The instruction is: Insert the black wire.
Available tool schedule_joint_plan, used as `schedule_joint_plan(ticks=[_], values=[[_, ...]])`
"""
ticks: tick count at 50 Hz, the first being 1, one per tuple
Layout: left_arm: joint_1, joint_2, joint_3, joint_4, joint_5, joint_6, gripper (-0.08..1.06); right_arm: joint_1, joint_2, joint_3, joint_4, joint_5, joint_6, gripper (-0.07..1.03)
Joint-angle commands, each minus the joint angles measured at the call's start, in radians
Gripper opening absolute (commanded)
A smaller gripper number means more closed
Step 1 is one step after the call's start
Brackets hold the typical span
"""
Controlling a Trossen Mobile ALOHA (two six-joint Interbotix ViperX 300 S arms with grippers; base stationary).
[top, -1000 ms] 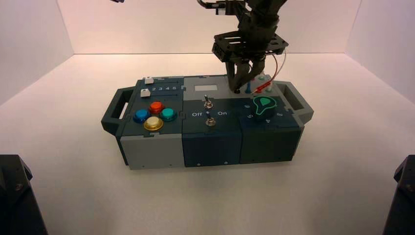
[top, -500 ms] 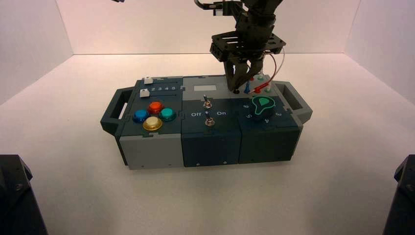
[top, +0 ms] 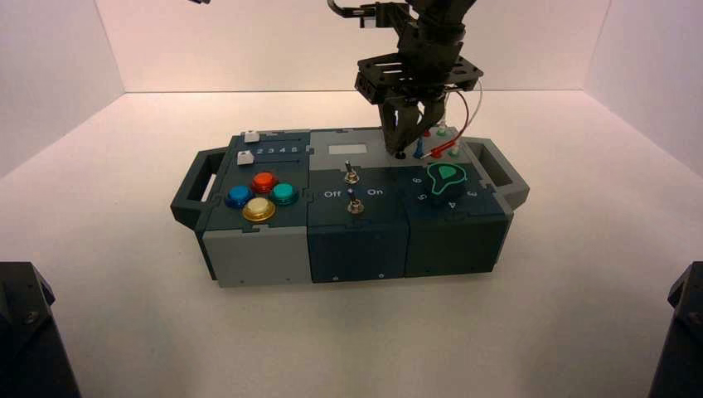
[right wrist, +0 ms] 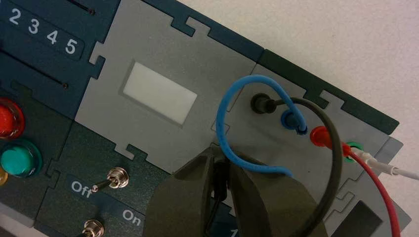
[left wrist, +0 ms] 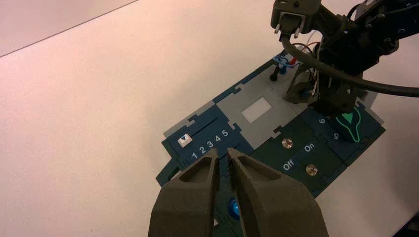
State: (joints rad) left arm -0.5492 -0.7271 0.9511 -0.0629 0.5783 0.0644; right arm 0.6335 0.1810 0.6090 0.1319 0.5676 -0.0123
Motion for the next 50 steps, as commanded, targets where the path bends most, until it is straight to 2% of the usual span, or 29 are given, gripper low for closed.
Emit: schedule_joint_plan(ticks=[1, 4, 6, 9, 14, 21, 37, 50], values=[[0.003, -0.003, -0.035, 0.000, -0.005, 0.005, 0.12, 0.017, 0.077, 0.015, 0.002, 0.017, -0.003, -0.01], [0.003, -0.005, -0.035, 0.002, -0.003, 0.005, 0.12, 0.017, 0.077, 0.014, 0.000, 0.018, -0.002, -0.01], [0.003, -0.006, -0.035, 0.002, -0.003, 0.005, 0.12, 0.017, 0.074, 0.008, 0.002, 0.018, -0.002, 0.08], [0.003, -0.008, -0.035, 0.002, -0.005, 0.005, 0.12, 0.017, 0.077, 0.003, 0.003, 0.026, 0.000, 0.15], [0.003, -0.008, -0.035, 0.002, -0.005, 0.005, 0.12, 0.017, 0.081, -0.009, 0.002, 0.029, 0.000, 0.16], [0.003, -0.008, -0.035, 0.002, -0.003, 0.005, 0.12, 0.017, 0.081, -0.026, 0.002, 0.032, 0.009, 0.34], [0.003, -0.011, -0.034, 0.002, -0.003, 0.005, 0.12, 0.012, 0.035, -0.041, -0.015, 0.043, 0.020, 0.34], [0.003, -0.011, -0.035, 0.000, -0.003, 0.005, 0.12, -0.008, 0.009, -0.054, -0.066, 0.084, 0.044, 0.34]])
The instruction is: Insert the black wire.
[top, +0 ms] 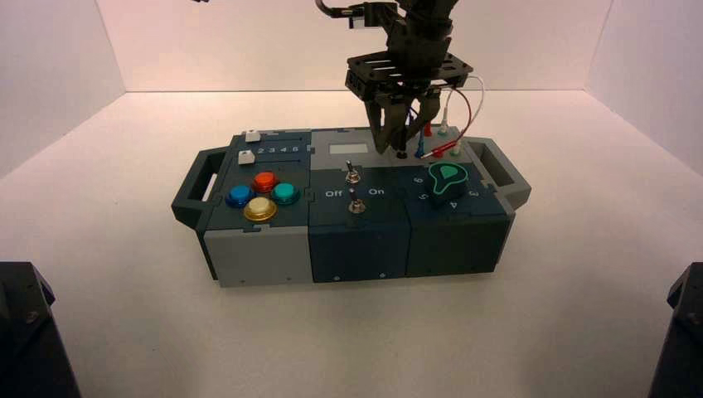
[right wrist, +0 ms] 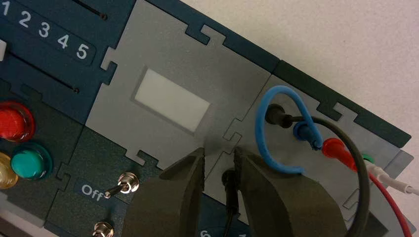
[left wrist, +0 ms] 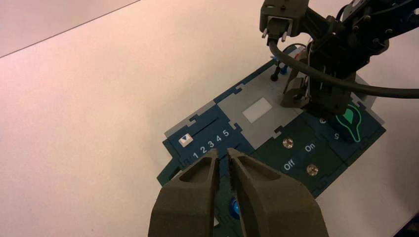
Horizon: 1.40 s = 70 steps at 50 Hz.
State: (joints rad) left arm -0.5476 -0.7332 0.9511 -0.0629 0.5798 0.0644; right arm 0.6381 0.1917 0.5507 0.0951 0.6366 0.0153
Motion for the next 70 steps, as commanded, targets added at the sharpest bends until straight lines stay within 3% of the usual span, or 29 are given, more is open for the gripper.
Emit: schedule_joint_plan(ticks=[1, 13, 44, 56, 59, 64, 70], values=[[0.002, -0.006, -0.035, 0.002, -0.005, 0.005, 0.12, -0.014, -0.003, 0.003, -0.040, 0.020, 0.023, 0.34], [0.002, -0.011, -0.035, 0.000, -0.005, 0.005, 0.12, -0.018, -0.032, -0.020, -0.077, 0.046, 0.038, 0.34], [0.002, -0.011, -0.034, 0.002, -0.003, 0.005, 0.12, -0.026, -0.060, -0.071, -0.097, 0.112, 0.038, 0.34], [0.002, -0.011, -0.035, 0.002, -0.003, 0.005, 0.12, -0.025, -0.054, -0.069, -0.097, 0.123, 0.037, 0.25], [0.002, -0.011, -0.035, 0.002, -0.003, 0.005, 0.12, -0.025, -0.052, -0.067, -0.097, 0.124, 0.035, 0.19], [0.002, -0.011, -0.034, 0.002, -0.005, 0.005, 0.12, -0.021, -0.049, -0.061, -0.095, 0.124, 0.023, -0.01], [0.003, -0.011, -0.034, 0.002, -0.005, 0.005, 0.12, -0.020, -0.046, -0.058, -0.091, 0.124, 0.025, -0.02]])
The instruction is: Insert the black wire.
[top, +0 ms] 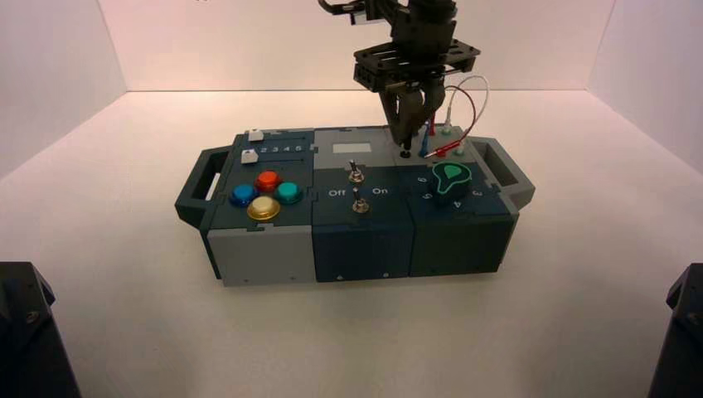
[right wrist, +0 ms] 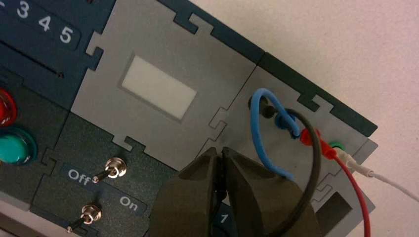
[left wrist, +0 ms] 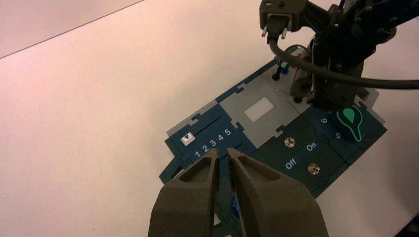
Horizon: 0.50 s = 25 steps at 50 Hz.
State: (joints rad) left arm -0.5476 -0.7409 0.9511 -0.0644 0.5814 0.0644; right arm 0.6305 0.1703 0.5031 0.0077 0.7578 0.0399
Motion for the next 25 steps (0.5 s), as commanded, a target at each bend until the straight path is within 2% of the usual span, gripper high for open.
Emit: schedule_joint_plan(ticks=[1, 25], values=[[0.002, -0.003, -0.034, 0.003, -0.005, 0.005, 0.12, -0.012, -0.025, -0.011, -0.003, 0.003, 0.000, -0.02], [0.005, -0.003, -0.034, 0.003, -0.005, 0.005, 0.12, 0.012, 0.014, -0.008, 0.012, 0.003, 0.008, -0.02]])
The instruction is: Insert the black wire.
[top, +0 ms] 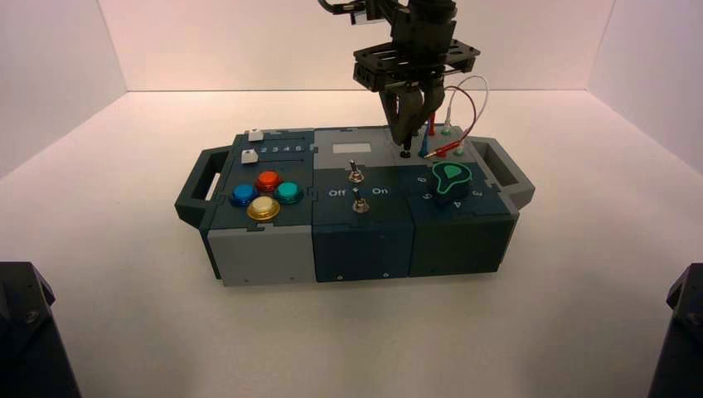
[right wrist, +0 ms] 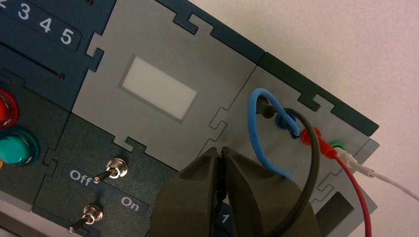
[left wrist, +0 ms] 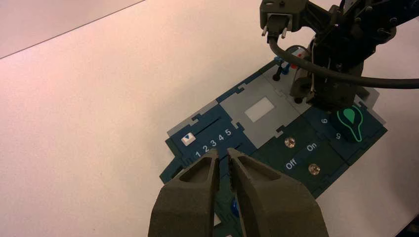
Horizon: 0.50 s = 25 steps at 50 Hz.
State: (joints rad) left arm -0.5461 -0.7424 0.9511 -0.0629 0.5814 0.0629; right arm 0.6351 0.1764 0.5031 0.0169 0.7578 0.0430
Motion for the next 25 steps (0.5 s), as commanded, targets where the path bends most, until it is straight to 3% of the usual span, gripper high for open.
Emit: schedule_joint_plan(ticks=[1, 25], values=[[0.003, -0.002, -0.035, 0.002, -0.005, 0.006, 0.12, 0.009, 0.011, -0.006, 0.005, 0.003, 0.005, -0.02], [0.003, -0.002, -0.034, 0.003, -0.002, 0.006, 0.12, 0.020, 0.028, -0.002, 0.011, -0.006, 0.006, -0.02]])
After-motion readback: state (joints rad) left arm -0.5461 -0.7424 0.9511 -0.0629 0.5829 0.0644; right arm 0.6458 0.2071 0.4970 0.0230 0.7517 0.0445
